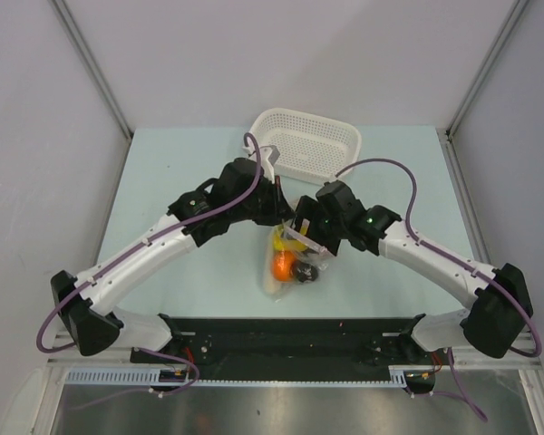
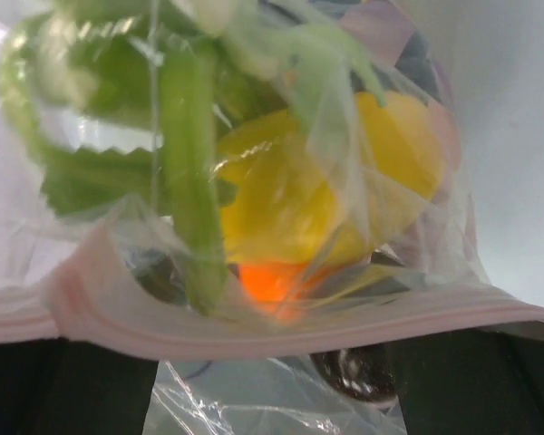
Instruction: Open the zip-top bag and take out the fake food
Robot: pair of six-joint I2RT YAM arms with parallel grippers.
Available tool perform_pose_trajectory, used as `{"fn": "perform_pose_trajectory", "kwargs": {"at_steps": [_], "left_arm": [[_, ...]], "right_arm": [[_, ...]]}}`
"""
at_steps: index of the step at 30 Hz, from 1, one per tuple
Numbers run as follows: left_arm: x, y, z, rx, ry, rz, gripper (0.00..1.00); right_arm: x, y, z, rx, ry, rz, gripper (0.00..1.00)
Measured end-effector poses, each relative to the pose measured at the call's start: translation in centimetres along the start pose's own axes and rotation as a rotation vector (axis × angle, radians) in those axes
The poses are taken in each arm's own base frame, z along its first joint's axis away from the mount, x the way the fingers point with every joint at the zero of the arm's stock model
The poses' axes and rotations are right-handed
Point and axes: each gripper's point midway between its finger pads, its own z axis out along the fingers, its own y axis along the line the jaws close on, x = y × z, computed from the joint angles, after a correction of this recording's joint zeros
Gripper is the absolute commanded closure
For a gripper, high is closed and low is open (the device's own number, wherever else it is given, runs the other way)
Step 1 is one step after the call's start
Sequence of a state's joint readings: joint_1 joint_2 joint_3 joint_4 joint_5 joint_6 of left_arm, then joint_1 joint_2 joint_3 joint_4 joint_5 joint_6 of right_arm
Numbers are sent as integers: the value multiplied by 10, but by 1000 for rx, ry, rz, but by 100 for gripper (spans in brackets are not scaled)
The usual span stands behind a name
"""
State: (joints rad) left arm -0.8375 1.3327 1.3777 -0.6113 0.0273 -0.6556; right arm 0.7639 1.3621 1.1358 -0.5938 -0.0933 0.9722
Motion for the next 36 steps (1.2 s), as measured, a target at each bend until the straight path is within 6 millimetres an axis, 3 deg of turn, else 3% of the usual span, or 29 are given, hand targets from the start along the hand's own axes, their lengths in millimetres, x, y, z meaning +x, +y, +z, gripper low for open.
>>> {"fn": "perform_pose_trajectory", "kwargs": {"at_steps": [6, 14, 17, 18, 22, 30, 32, 36], "left_arm": [[12, 3, 12, -20, 35, 5, 100], [10, 10, 19, -62, 6, 14, 100], [9, 15, 20, -88, -4, 16, 100], [10, 14, 20, -82, -1, 14, 100], [20, -2, 20, -36, 26, 28, 100], [17, 2, 8, -65, -3, 34, 100], [12, 4, -2, -71, -32, 35, 100], [6, 8, -16, -82, -61, 42, 100]], "right_arm": [[-1, -15, 13, -6, -30, 129, 0], [-15, -16, 24, -26, -88, 225, 1], [-18, -16, 32, -24, -92, 245, 16], [-19, -16, 35, -23, -97, 259, 32], [-26, -16, 44, -22, -121, 282, 53], [-20, -2, 29, -10, -165, 53, 94], [-15, 5, 15, -26, -169, -22, 100], [-13, 18, -14, -53, -213, -149, 100]]}}
